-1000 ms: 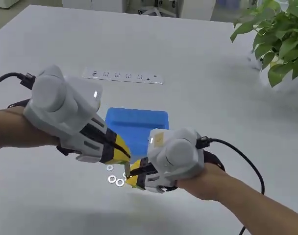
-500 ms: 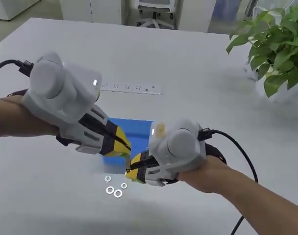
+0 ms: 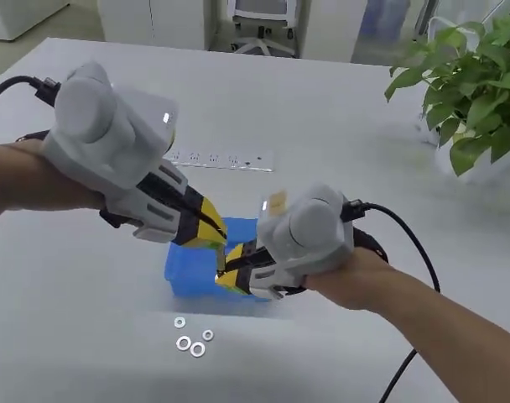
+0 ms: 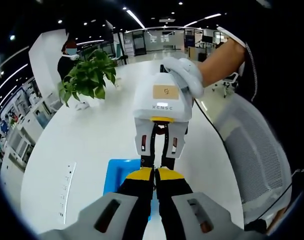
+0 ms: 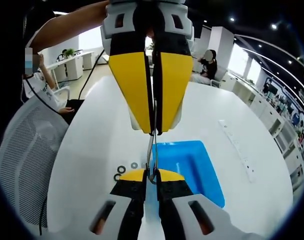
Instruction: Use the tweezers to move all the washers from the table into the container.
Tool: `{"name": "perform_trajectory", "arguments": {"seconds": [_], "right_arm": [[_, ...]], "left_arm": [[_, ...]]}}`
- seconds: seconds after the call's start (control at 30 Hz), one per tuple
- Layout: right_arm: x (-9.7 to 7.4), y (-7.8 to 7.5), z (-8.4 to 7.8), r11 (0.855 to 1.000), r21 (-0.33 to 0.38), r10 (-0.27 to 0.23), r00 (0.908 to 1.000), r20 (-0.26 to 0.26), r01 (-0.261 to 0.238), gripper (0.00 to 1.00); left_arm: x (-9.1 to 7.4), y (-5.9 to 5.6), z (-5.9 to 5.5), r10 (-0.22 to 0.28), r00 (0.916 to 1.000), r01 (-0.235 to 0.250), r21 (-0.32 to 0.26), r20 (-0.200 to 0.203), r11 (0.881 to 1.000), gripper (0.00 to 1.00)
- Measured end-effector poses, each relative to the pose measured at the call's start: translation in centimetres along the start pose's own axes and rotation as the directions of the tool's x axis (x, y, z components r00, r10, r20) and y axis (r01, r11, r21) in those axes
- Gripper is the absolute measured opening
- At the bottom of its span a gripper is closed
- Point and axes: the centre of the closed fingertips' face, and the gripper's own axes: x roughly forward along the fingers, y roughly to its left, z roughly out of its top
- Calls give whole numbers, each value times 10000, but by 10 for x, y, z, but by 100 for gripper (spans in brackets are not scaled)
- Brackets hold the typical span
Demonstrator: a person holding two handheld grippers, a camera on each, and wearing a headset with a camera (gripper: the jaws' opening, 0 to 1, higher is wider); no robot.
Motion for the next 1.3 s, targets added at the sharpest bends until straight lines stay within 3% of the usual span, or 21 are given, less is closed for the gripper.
{"name": "perform_trajectory", "arguments": {"seconds": [0.23, 0.5, 0.93, 1.3], "right_arm": [[3, -20, -2, 9999, 86, -131, 9999, 41, 131, 9], [13, -35, -14, 9998, 201, -81, 10000, -54, 82, 9], [29, -48, -36, 9989, 462, 121, 9995, -287, -108, 9], [36, -51, -53, 9978, 613, 294, 9979, -583, -258, 9]], "left_arm": [[3, 19, -2, 43, 10000, -43, 75, -2, 10000, 5], [14, 35, -13, 119, 9999, -119, 93, -9, 9999, 5], [34, 52, -31, 79, 9999, -79, 4, -105, 10000, 5], [48, 57, -42, 50, 9999, -53, -173, -124, 9998, 5]]}}
